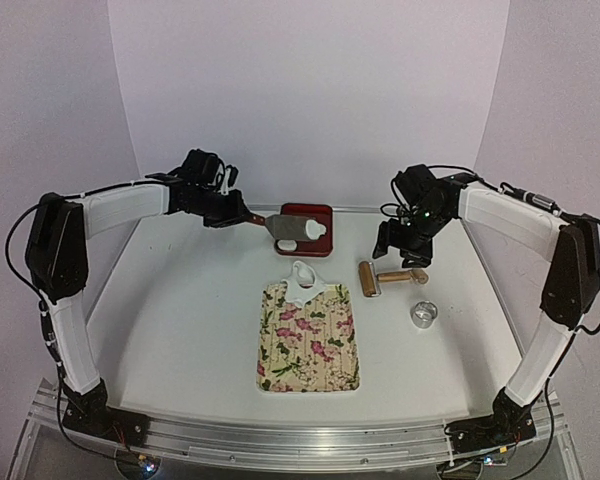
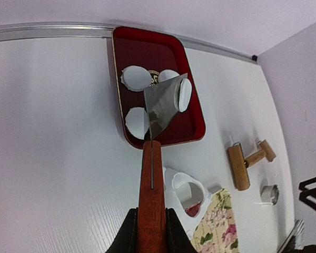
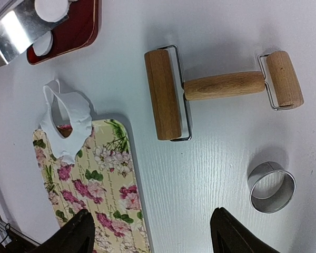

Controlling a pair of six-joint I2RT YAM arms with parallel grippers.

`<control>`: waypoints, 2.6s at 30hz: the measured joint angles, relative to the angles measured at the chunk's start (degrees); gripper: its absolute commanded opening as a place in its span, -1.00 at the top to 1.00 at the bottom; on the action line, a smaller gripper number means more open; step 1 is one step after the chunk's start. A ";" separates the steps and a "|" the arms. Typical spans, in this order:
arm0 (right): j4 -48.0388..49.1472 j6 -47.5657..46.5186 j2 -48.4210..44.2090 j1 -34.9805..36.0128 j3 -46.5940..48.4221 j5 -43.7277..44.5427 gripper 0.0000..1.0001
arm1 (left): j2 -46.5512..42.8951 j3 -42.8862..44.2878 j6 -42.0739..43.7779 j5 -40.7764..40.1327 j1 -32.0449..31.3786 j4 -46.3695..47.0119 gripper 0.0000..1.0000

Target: Roll out the dumpling wrappers from the dough

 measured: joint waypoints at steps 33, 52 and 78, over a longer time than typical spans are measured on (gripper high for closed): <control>0.13 -0.35 0.02 -0.37 0.00 -0.52 -0.51 | -4.66 0.36 27.18 -25.69 -14.39 -2.77 1.00; 0.50 -0.30 0.02 -0.37 0.00 -1.11 -0.51 | -0.43 -0.04 44.84 -40.35 -24.64 2.35 1.00; 0.50 -0.44 0.02 -0.37 0.00 -1.14 -0.51 | 0.61 -4.60 57.13 -50.31 -27.27 8.74 1.00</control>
